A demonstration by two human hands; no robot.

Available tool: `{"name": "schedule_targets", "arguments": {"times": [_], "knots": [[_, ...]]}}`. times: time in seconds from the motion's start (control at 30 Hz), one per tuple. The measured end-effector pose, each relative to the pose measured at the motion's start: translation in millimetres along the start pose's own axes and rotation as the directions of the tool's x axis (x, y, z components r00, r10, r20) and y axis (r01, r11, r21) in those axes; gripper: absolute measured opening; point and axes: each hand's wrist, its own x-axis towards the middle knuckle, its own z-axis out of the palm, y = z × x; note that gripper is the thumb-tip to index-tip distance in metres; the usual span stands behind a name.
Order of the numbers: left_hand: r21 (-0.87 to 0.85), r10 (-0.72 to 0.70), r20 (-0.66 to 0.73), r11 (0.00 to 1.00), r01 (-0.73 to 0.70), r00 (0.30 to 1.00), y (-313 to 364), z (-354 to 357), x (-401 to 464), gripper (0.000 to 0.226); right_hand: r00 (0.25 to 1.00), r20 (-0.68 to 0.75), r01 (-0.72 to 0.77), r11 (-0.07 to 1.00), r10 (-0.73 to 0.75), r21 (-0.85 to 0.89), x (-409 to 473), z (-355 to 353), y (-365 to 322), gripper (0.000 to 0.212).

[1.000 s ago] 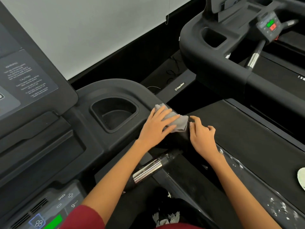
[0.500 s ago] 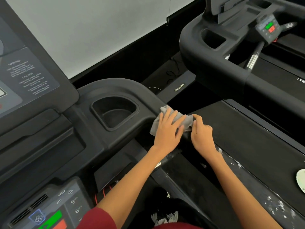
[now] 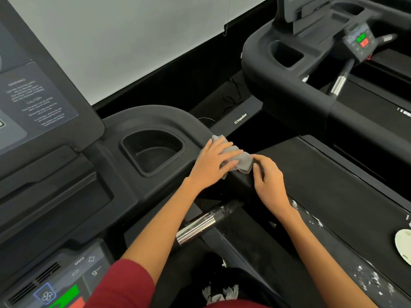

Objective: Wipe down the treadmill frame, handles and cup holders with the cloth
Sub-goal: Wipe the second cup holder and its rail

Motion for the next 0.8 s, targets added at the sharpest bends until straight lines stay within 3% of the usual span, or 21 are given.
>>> {"name": "schedule_targets", "arguments": {"times": [0.13,0.27,0.37,0.47,0.57,0.67,0.8], "knots": [[-0.137,-0.178,-0.055,0.976,0.169,0.982,21,8,11,0.042,0.999,-0.024,0.047,0.999,-0.047,0.007,3,3,0,0.030],[-0.329,-0.264,-0.005,0.911,0.248,0.965,55,15,10,0.086,0.995,-0.056,0.088,0.996,-0.086,0.027,14,2,-6,0.034],[-0.456,-0.288,0.041,0.846,0.275,0.957,71,26,2,0.104,0.984,0.070,0.154,0.981,-0.163,0.120,20,0,-19,0.035],[-0.537,-0.338,0.024,0.789,0.297,0.941,76,31,-4,0.104,0.950,0.207,0.201,0.965,-0.234,0.169,24,3,-23,0.037],[-0.568,-0.369,0.000,0.765,0.304,0.929,77,23,-14,0.114,0.894,0.347,0.320,0.946,-0.284,-0.051,23,12,-11,0.048],[-0.624,-0.337,0.082,0.717,0.312,0.938,70,9,-35,0.115,0.882,0.417,0.344,0.904,-0.218,-0.255,17,15,1,0.056],[-0.513,-0.397,0.099,0.766,0.388,0.913,55,-12,-83,0.079,0.924,0.338,0.311,0.862,-0.177,-0.401,-2,10,11,0.066]]}}
